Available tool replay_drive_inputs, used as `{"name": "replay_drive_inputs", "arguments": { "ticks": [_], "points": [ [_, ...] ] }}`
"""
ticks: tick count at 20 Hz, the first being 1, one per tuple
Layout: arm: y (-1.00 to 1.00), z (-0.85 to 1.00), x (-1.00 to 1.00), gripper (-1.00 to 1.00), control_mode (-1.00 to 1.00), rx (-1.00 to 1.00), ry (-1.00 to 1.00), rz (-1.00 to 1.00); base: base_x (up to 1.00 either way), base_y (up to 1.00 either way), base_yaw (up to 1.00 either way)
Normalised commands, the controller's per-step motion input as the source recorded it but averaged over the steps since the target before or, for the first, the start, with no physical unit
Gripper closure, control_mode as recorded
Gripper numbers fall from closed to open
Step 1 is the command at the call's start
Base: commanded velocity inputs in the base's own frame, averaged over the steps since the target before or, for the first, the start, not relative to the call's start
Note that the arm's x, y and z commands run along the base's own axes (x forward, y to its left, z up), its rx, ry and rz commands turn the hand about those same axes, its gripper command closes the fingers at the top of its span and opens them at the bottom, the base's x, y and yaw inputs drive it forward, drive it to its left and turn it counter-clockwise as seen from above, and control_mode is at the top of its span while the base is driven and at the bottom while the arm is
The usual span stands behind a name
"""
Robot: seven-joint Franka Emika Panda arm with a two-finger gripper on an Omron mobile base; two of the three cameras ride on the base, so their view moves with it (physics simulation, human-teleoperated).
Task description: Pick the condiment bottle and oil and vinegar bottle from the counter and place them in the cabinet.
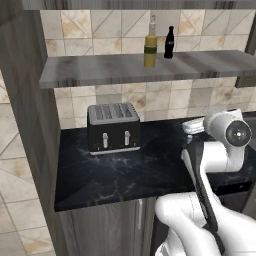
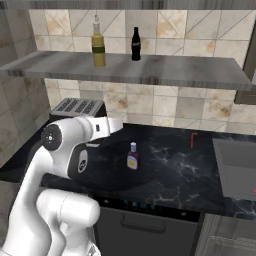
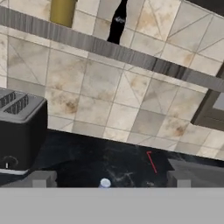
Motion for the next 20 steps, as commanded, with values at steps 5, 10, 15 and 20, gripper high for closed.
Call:
{"name": "replay_drive_inputs", "arguments": {
  "ticks": [5, 10, 15, 20],
  "points": [
    [-0.52, -0.75, 0.04, -1.00, -1.00, 0.00, 0.07, 0.00, 0.00, 0.00, 0.00],
    [-0.45, -0.51, 0.55, -1.00, -1.00, 0.01, 0.24, 0.00, 0.00, 0.00, 0.00],
    [-0.32, -0.58, 0.94, -1.00, -1.00, 0.00, 0.37, -0.02, 0.00, 0.00, 0.00],
    [-0.19, -0.22, 0.49, -1.00, -1.00, 0.08, 0.10, 0.00, 0.00, 0.00, 0.00]
  ]
}}
